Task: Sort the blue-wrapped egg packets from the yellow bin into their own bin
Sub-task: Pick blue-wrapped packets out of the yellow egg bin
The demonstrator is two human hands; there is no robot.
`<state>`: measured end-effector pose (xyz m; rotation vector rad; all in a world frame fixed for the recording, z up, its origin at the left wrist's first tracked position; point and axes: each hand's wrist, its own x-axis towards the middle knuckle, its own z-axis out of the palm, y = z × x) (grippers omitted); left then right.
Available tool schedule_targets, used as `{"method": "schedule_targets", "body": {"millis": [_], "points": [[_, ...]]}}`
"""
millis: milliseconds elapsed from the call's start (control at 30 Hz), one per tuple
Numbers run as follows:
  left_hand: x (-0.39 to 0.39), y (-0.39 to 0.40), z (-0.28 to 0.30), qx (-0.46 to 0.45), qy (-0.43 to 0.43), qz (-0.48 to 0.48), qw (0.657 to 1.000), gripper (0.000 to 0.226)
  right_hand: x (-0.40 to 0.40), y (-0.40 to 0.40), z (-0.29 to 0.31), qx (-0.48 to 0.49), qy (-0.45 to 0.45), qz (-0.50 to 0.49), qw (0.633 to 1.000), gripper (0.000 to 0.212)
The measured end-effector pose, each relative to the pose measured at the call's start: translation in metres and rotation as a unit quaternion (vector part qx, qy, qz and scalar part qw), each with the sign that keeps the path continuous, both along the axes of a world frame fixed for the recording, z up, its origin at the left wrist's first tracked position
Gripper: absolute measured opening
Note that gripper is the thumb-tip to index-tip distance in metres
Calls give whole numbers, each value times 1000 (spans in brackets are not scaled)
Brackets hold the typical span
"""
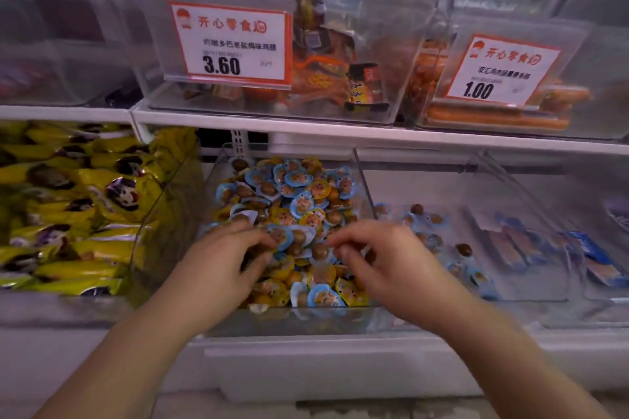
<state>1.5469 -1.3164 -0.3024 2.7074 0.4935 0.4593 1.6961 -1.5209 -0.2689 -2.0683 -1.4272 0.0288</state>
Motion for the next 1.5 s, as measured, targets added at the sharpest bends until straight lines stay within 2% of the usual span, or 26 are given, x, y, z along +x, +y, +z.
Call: {"method": "schedule_targets", "body": {"millis": [67, 133, 333, 400, 500, 567, 600, 633, 700, 800, 867, 1033, 1133, 1267, 1367, 1433, 1500], "points": [[-2, 0, -4, 18, 22, -12, 1000, 28, -13, 10, -13, -105, -60, 52, 991, 28], [-1, -1, -8, 28, 44, -17, 999, 38, -17, 17, -20, -174, -106, 57, 977, 31], [4, 4, -14, 31, 44, -20, 998, 46, -15, 31, -15, -273, -81, 26, 958, 20], [5, 7, -14, 35, 38, -20, 998, 45, -15, 30, -14, -249, -53, 6, 967, 12], [2, 9, -14, 52, 23, -6, 998, 41, -11, 27, -8, -107, -17, -61, 992, 11], [1, 9, -14, 56, -5, 12, 998, 39, -5, 29, -3, -6, -22, -116, 993, 10], [1, 8, -14, 58, -17, 21, 998, 38, -3, 31, -2, 15, -28, -134, 990, 6], [1, 7, -14, 63, -21, 28, 997, 37, -1, 35, -3, 6, -42, -144, 989, 3], [2, 6, -15, 83, -15, 36, 996, 34, -2, 46, -15, -70, -82, -138, 985, 11], [1, 4, -15, 111, 11, 28, 993, 35, -8, 60, -37, -158, -71, -84, 981, 33], [-1, 3, -16, 119, 21, 23, 992, 40, -6, 65, -46, -178, -86, -52, 979, 49], [-1, 4, -12, 72, 7, 14, 997, 49, -1, 68, -54, -113, -47, -51, 991, 52], [1, 4, -7, 14, -40, 26, 999, 41, -3, 67, -56, -79, -34, -48, 995, 46], [0, 4, -5, -77, -134, 63, 986, 32, -5, 66, -54, -41, 10, -50, 998, 36], [-2, 4, -5, -99, -178, 61, 977, 27, -5, 67, -47, 1, 141, -100, 985, 21], [-2, 4, -6, -101, -190, 50, 975, 25, -4, 68, -40, 38, 290, -141, 946, 14], [-1, 3, -8, -113, -203, 47, 972, 24, -6, 68, -31, 86, 456, -170, 869, 15]]}}
